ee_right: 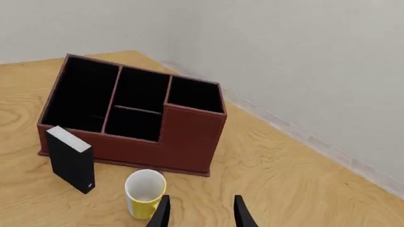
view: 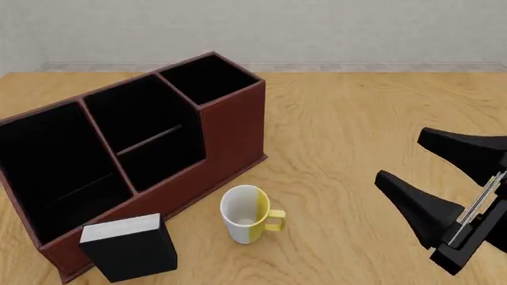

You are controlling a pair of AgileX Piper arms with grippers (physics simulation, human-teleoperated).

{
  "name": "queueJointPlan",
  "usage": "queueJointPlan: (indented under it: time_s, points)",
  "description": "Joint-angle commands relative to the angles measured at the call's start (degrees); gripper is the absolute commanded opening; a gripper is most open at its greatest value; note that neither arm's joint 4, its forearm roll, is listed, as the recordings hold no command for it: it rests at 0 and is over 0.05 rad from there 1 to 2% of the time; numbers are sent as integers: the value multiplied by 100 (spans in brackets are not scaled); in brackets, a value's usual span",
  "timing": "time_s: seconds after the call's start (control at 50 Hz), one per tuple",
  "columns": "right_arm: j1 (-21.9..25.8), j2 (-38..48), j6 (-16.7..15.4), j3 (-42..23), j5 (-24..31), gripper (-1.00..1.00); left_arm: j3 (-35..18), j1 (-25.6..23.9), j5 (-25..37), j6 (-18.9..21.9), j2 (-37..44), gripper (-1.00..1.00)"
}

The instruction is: Pick up the book and place it in the right compartment of the caddy.

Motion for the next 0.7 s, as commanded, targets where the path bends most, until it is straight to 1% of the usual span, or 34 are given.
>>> queueJointPlan:
  time_s: [0.02,0.04,0.08,0.12,0.16,0.2,0.22,0.34,0.44,0.46,0.5,0.54,0.7]
  points:
    - [912,1116,-215,-742,229,100,-94,-108,43,33,0,100]
    - [986,1196,-209,-798,254,100,-111,-107,57,14,0,100]
    - [1000,1432,-476,-836,241,100,-137,-123,70,29,0,100]
    - [1121,1622,-430,-972,305,100,-134,-134,64,32,0,100]
    - [1181,1746,-496,-1061,346,100,-128,-137,58,36,0,100]
    - [1262,1881,-468,-1207,426,100,-132,-148,65,30,0,100]
    - [1328,2069,-575,-1301,474,100,-131,-158,59,16,0,100]
    - [1537,2451,-598,-1560,579,100,-172,-161,71,21,0,100]
    - [1718,2880,-672,-1780,579,100,-226,-151,91,12,0,100]
    - [1751,2982,-742,-1805,583,100,-235,-152,97,16,0,100]
    - [1839,3116,-686,-1933,609,100,-262,-162,113,27,0,100]
    - [1861,3276,-753,-2010,605,100,-284,-162,124,46,0,100]
    - [2152,3714,-768,-2272,642,100,-340,-120,160,79,0,100]
